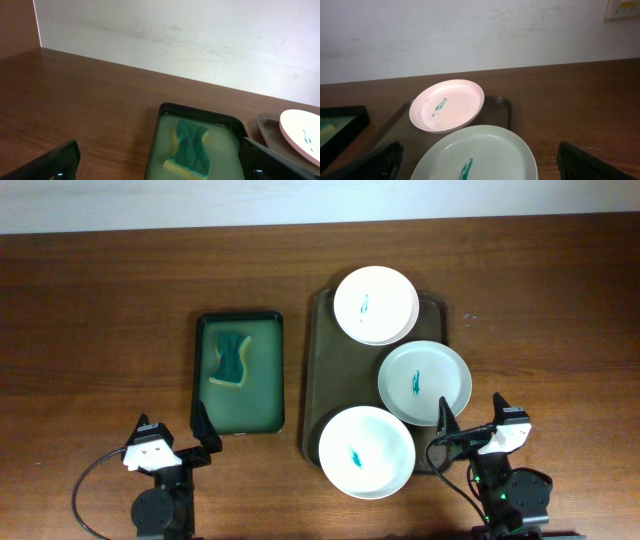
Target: Clean dirty plates on tray and stack at the side
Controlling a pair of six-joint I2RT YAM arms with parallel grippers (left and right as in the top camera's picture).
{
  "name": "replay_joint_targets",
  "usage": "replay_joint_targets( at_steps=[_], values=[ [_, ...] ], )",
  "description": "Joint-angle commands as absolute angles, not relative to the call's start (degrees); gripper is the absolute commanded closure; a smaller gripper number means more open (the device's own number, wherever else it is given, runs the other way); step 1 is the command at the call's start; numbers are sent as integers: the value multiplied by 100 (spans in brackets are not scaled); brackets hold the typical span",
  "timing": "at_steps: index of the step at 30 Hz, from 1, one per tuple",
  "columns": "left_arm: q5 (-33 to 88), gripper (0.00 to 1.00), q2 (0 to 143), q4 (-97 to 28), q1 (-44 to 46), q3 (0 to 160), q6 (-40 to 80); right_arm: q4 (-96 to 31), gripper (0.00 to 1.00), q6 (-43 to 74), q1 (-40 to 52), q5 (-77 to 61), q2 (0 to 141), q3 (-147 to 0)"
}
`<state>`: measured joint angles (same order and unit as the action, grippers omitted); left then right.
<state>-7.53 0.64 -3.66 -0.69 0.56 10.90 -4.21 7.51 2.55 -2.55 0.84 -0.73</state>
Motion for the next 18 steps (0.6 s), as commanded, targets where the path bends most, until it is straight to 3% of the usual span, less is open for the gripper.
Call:
replay_joint_targets(
  at_steps=[1, 6, 9, 13, 18],
  values=[
    [-755, 1, 36, -397, -86, 51, 1059, -429, 2, 792, 222, -235, 43, -32],
    [-753, 1, 36, -397, -86, 51, 1063, -427, 2, 794, 222, -252, 43, -32],
    [-106, 1, 36, -329, -86, 54, 1063, -399, 2, 797, 222, -261, 43, -32],
    [526, 1, 36, 274, -86, 58, 1076, -154, 2, 797, 222, -1651, 43, -34],
    [585, 1, 246, 362, -86, 825, 1057, -305, 2, 792, 222, -1949, 86, -895]
  ],
)
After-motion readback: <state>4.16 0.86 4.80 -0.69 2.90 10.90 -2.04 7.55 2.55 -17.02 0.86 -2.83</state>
